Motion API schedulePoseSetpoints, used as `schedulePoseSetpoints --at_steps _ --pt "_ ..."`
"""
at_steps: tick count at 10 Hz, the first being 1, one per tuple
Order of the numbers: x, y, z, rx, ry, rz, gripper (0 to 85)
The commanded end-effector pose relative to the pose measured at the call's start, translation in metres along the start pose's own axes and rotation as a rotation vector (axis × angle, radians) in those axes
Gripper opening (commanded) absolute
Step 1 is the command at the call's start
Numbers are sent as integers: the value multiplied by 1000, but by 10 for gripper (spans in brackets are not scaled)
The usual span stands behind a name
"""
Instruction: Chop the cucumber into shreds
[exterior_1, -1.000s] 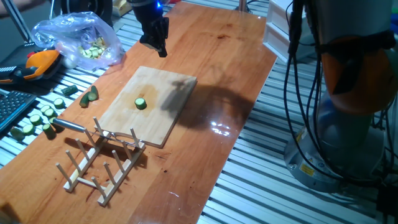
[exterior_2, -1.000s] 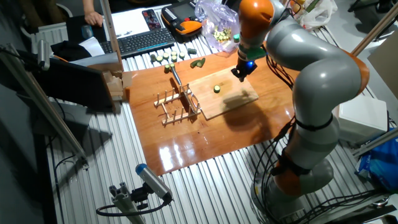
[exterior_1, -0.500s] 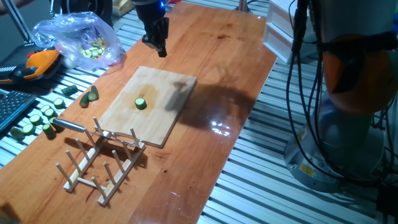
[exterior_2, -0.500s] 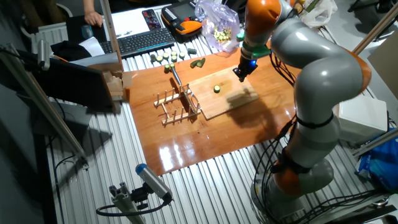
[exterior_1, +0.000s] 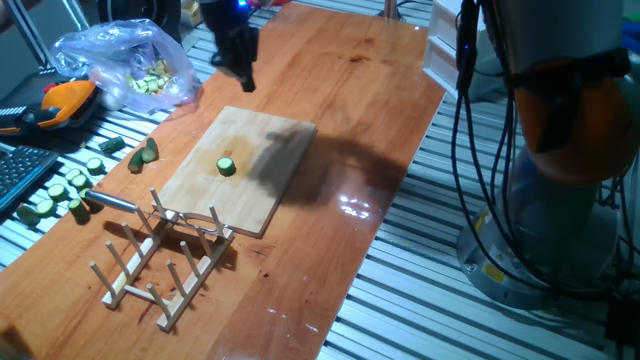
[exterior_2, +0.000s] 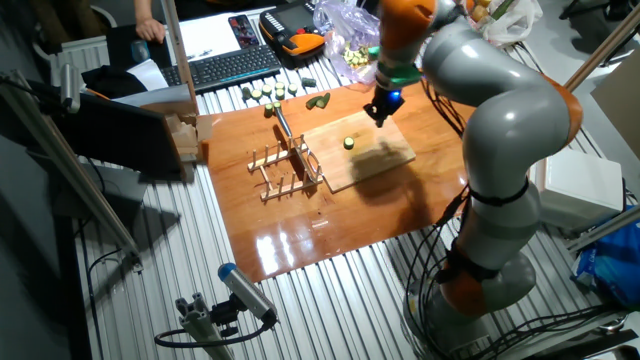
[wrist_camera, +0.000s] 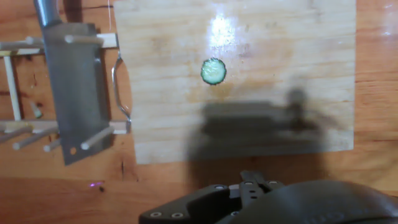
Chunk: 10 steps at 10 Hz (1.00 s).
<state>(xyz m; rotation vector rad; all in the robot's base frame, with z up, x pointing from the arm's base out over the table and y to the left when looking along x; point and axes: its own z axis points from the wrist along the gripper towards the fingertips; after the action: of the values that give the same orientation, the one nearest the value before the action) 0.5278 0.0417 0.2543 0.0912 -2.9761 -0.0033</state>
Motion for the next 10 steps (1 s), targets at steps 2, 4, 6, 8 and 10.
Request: schedulePoseSetpoints --at_steps 2,4,6,8,10 --pt "-6 101 5 7 -12 16 0" --pt "-7 116 24 -7 -44 37 0" --pt "-13 114 28 -11 -44 25 0" --pt "-16 110 26 -14 -39 16 0" --pt "-19 107 26 -16 -41 12 0"
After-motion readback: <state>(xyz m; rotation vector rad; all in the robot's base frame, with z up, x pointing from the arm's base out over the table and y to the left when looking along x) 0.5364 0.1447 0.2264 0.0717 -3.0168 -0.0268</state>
